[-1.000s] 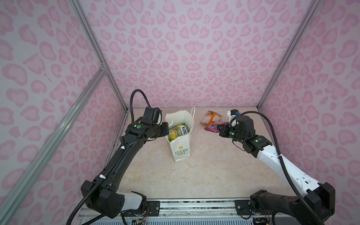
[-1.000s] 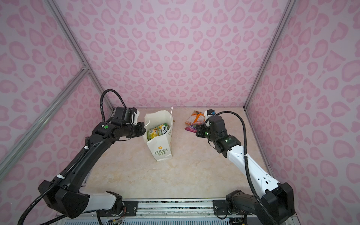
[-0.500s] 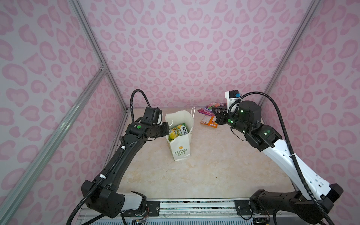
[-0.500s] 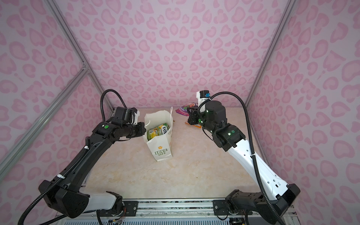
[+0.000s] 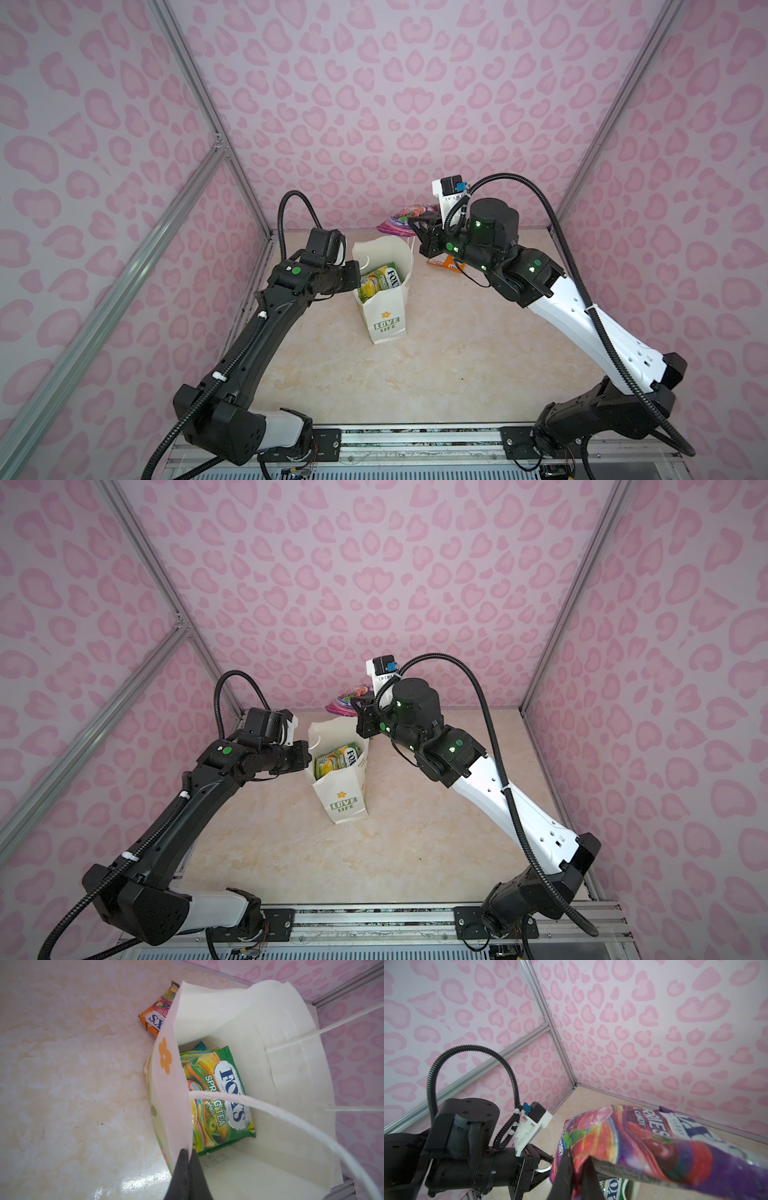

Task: Place the snacks into the paper bag
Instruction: Place the snack in the paper bag.

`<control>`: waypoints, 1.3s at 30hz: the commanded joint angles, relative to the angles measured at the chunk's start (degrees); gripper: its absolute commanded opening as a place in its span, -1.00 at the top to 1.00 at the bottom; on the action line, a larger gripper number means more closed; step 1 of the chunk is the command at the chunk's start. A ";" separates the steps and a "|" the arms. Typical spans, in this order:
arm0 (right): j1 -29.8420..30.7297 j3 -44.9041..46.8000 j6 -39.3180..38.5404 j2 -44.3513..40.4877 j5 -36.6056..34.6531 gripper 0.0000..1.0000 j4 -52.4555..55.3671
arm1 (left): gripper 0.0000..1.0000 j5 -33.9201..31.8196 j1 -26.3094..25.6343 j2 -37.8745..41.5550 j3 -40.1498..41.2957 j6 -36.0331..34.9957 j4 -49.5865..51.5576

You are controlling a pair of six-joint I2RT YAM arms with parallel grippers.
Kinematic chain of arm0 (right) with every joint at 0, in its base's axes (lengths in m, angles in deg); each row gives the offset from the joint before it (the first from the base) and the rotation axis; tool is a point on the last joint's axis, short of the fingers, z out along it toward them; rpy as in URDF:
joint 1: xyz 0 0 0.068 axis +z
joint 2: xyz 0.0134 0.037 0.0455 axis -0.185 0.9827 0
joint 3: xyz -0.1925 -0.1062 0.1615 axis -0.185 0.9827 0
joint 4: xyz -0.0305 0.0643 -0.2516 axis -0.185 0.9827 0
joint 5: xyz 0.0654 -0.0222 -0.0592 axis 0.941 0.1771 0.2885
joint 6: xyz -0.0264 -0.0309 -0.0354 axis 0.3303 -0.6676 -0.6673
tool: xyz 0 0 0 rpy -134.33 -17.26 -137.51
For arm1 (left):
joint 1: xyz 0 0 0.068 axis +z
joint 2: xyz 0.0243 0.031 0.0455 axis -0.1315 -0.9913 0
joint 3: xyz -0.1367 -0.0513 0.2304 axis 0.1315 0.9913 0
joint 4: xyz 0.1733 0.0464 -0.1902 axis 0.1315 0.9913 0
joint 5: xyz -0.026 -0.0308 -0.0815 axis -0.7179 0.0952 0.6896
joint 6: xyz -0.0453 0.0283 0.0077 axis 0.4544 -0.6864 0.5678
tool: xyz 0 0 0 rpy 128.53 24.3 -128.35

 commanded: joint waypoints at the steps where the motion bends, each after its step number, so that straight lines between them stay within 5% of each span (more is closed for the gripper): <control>1: 0.79 -0.21 -0.75 2.28 0.27 1.00 -1.23 | 0.94 0.03 0.02 -0.14 0.11 0.13 -0.48; 17: 4.64 -2.38 -6.67 11.06 -1.10 1.00 10.33 | 0.94 -0.02 -0.02 -0.48 0.11 0.23 -0.42; 39: 3.56 -0.23 -9.25 7.22 -5.77 1.00 12.78 | 0.93 -1.91 0.03 0.07 -0.14 0.39 0.27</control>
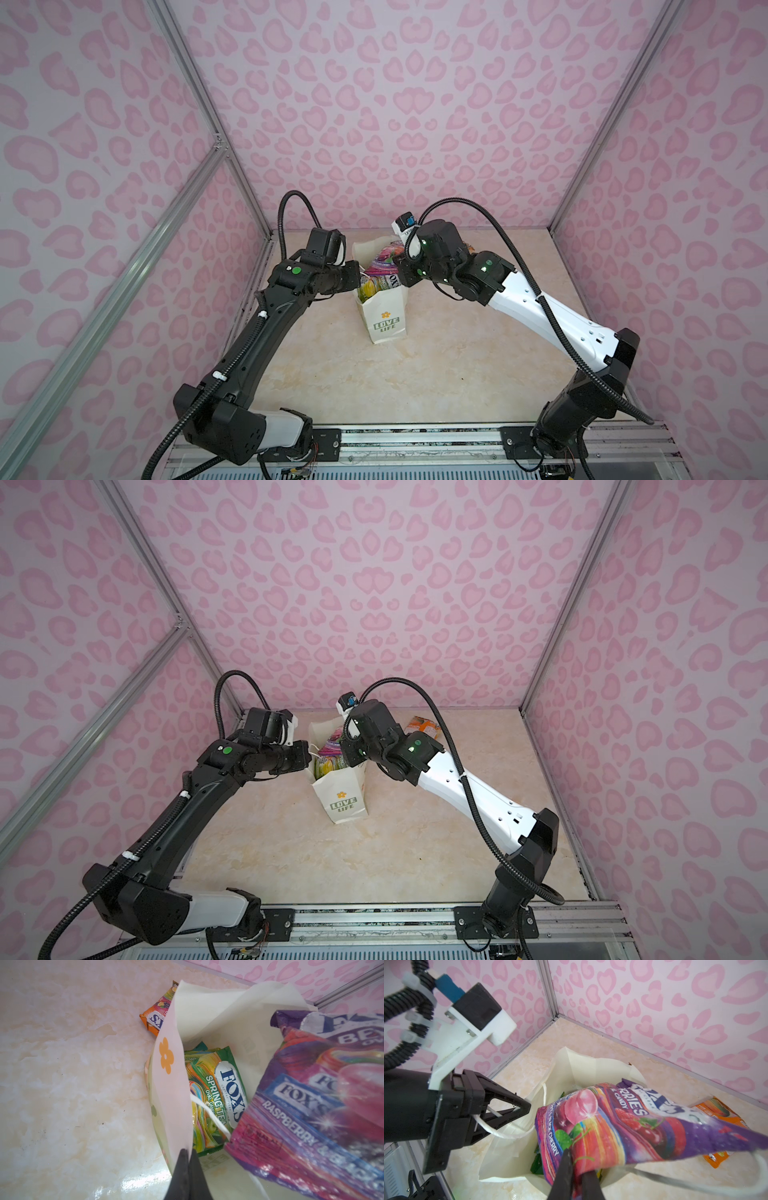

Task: Place the snacks into the paper bag
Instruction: Place the snack in the paper bag.

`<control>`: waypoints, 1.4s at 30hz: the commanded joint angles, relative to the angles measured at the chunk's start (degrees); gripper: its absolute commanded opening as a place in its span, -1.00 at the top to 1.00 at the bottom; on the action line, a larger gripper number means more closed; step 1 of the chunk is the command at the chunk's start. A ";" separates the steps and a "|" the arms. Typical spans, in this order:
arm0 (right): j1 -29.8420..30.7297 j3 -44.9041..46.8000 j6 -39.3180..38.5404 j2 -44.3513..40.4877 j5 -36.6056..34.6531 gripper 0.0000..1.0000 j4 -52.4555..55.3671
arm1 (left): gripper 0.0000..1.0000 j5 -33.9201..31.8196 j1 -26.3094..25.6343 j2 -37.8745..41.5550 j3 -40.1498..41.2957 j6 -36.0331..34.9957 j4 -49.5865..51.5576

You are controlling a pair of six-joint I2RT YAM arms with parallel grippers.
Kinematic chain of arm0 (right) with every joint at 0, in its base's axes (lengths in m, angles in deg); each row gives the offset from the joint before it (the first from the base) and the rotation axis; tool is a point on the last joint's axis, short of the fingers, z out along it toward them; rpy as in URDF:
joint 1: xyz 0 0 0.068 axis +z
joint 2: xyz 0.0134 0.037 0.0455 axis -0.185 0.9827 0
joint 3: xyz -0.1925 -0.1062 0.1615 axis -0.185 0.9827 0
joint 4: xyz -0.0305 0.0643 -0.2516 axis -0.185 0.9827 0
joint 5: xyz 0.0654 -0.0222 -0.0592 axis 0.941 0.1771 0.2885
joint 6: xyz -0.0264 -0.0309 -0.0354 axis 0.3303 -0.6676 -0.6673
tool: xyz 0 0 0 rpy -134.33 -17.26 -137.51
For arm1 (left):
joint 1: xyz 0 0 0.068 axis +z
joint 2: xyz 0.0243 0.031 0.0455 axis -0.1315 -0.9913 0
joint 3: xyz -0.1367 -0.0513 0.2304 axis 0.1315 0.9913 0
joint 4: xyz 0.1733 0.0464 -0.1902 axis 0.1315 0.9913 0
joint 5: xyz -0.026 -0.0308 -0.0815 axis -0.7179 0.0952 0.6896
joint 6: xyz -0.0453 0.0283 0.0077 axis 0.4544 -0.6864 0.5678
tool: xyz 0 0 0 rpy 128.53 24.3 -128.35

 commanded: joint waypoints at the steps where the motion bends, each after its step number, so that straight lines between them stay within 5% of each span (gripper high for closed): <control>1: -0.46 0.59 -1.12 -0.84 -1.20 1.00 -0.52 | 0.93 -1.23 0.03 0.17 -0.16 0.24 0.18; 27: -1.52 -0.86 -4.03 -1.13 -3.38 1.00 2.11 | 0.93 -2.20 0.15 0.76 -0.33 0.33 0.58; 42: 2.33 -7.88 -6.97 8.05 1.26 1.00 5.47 | 0.93 -0.84 0.16 0.20 -0.16 0.28 0.32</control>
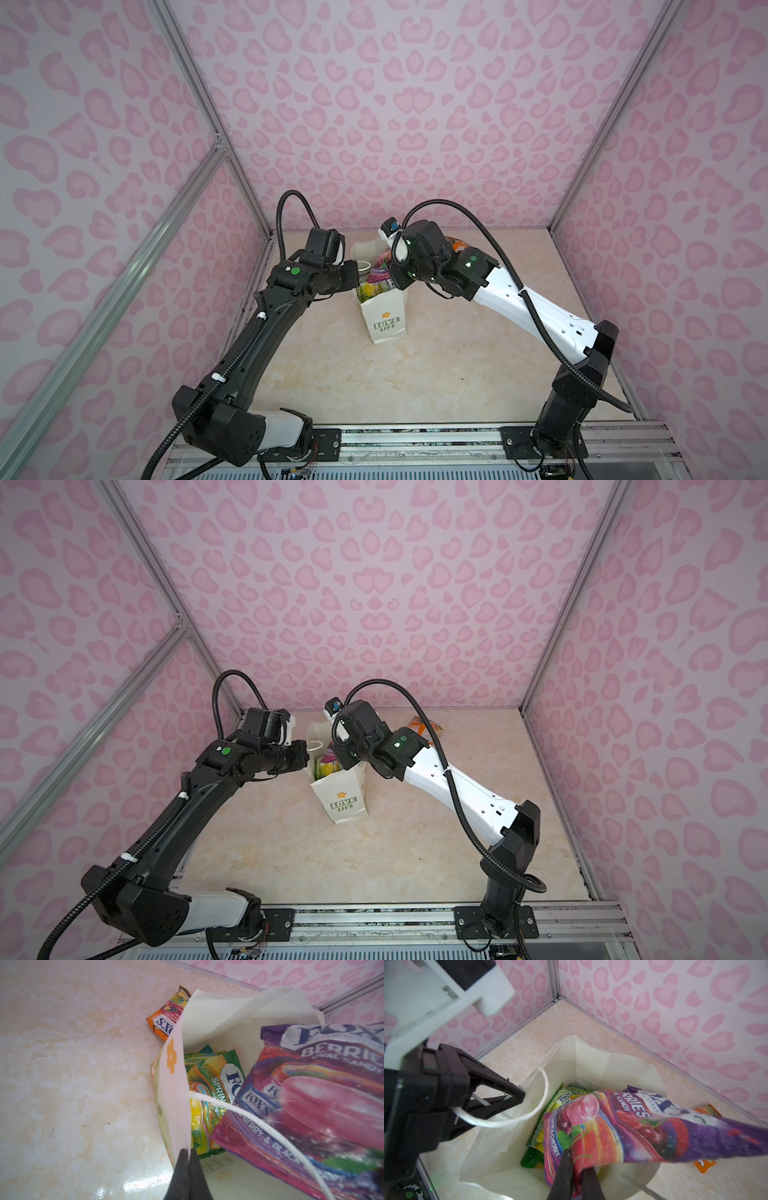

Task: Place the snacks into the paper bag
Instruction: Place the snack in the paper bag.

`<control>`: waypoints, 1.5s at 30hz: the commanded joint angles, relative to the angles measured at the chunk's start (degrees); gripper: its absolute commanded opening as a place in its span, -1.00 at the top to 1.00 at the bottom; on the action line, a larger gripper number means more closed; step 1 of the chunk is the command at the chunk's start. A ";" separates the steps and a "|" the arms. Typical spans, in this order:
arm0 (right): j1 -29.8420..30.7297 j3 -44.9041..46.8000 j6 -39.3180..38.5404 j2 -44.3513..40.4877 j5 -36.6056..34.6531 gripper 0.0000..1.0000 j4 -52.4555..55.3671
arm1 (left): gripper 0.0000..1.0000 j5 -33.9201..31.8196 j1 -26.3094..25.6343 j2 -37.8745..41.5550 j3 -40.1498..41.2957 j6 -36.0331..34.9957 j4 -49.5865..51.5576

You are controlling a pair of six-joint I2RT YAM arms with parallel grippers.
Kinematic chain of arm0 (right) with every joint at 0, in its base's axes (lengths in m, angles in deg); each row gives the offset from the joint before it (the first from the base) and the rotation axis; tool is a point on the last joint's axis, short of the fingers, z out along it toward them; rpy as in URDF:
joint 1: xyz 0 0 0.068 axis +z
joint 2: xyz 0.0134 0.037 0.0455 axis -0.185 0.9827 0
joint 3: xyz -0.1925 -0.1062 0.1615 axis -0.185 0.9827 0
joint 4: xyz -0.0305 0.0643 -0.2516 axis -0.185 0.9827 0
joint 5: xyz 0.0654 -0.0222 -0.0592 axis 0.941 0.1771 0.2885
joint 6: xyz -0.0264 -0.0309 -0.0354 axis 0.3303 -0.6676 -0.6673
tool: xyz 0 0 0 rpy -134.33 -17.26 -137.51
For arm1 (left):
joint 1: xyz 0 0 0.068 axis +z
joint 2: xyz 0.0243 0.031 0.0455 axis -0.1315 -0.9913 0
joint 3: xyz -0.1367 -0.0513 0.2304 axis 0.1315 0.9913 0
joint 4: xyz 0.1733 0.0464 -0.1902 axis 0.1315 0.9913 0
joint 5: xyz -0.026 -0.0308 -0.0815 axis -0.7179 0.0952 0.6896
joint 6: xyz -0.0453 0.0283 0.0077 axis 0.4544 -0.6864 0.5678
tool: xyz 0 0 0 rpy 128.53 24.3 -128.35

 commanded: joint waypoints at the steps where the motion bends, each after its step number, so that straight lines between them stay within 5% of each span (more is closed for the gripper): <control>1: 1.06 -1.43 -1.73 1.81 2.30 1.00 0.73 | 0.93 0.56 0.04 -0.19 -0.16 -0.09 0.18; 16: -1.42 -3.26 -3.26 7.76 15.93 1.00 2.66 | 0.93 0.82 0.03 -0.18 -0.16 -0.09 0.16; 35: -1.79 -10.20 -3.81 13.29 15.43 1.00 9.09 | 0.93 0.83 0.01 -0.16 -0.16 -0.18 0.20; 42: -2.72 -10.77 -1.46 13.99 5.03 0.28 9.64 | 0.93 0.85 0.05 -0.10 -0.16 -0.18 0.14; 45: -2.11 -11.62 -1.36 13.16 1.82 0.14 9.88 | 0.93 0.75 0.03 -0.25 -0.16 -0.18 0.16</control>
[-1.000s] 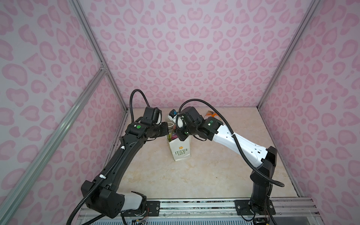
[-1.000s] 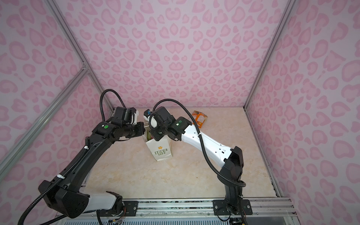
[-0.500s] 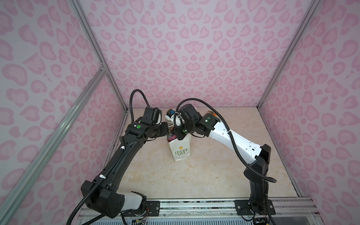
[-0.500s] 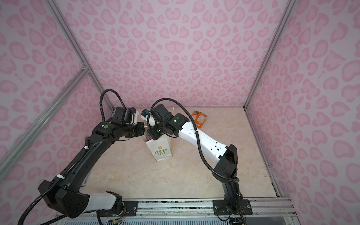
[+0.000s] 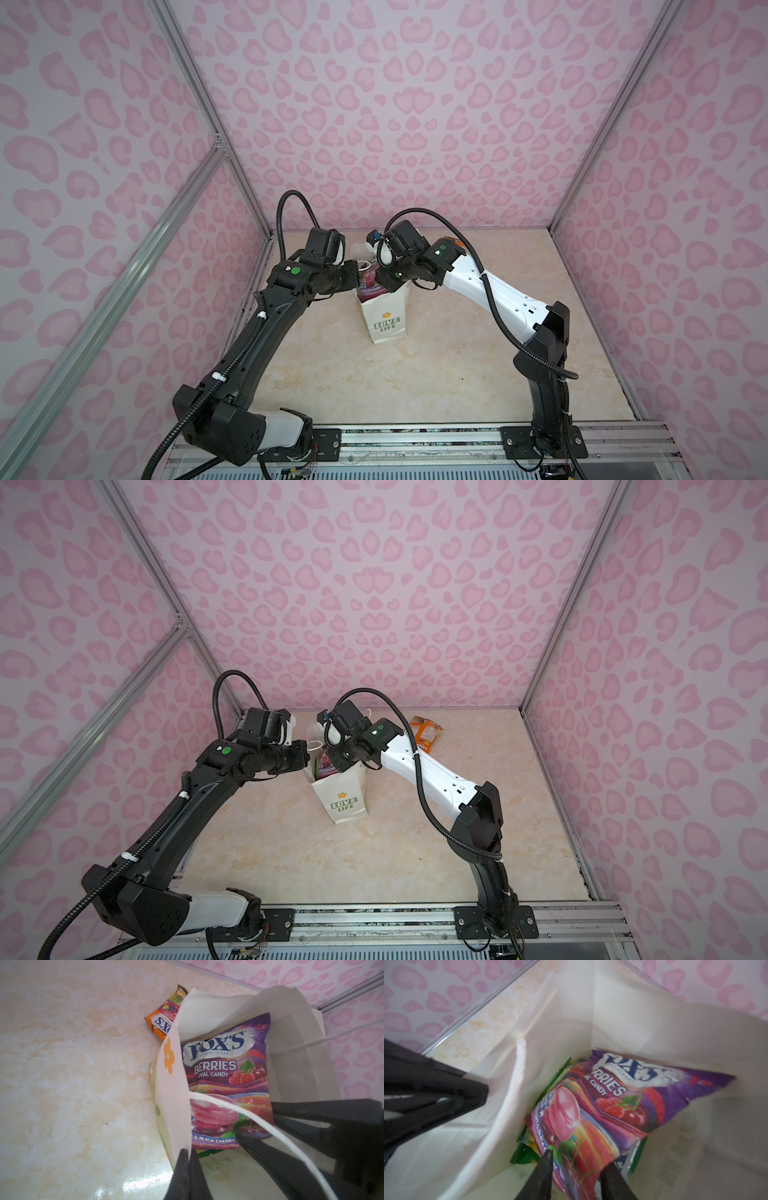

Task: Place the snacks into the paper bag
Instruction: Place the snack in the paper bag, then press the snack against the paper bag.

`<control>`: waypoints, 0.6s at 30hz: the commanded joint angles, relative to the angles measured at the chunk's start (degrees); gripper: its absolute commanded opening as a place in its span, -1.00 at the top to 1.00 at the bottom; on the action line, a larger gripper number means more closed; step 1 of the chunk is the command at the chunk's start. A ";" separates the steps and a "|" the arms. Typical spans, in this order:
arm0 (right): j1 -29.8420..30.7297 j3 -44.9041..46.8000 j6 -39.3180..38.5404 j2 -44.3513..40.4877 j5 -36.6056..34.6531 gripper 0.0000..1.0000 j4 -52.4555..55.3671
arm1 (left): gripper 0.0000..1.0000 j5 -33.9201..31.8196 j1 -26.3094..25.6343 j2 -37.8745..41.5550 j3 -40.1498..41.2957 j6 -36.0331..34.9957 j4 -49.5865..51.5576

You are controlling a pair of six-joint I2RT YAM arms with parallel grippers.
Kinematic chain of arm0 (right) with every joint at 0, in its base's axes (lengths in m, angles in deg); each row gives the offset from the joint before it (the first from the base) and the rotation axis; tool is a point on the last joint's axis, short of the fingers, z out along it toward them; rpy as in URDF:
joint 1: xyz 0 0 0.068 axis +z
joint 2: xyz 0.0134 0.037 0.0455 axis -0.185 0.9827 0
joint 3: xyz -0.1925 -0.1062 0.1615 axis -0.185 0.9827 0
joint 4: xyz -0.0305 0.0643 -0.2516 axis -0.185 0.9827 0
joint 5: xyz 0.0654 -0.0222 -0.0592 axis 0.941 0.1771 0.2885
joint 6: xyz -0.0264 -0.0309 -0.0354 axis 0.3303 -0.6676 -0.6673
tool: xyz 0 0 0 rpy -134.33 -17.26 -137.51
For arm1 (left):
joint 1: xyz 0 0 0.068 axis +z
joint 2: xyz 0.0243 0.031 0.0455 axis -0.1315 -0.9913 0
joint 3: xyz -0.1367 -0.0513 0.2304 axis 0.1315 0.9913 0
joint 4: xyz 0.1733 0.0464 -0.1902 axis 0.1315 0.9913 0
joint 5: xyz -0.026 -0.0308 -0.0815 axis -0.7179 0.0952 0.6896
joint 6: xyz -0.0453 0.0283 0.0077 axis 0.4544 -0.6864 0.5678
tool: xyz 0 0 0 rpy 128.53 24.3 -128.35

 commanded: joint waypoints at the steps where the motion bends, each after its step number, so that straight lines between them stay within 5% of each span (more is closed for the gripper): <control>1: 1.00 -0.35 0.16 -0.81 -5.98 0.08 -0.26 | 0.93 0.10 0.05 -0.09 -0.16 -0.18 0.16; 7: 2.66 -0.08 -0.76 -3.84 -9.07 -0.06 -1.87 | 0.93 0.18 -0.02 -0.16 -0.16 -0.18 0.20; 18: 1.34 -6.18 0.55 3.16 -4.99 0.65 -0.88 | 0.93 -0.02 0.06 0.04 -0.16 -0.27 0.32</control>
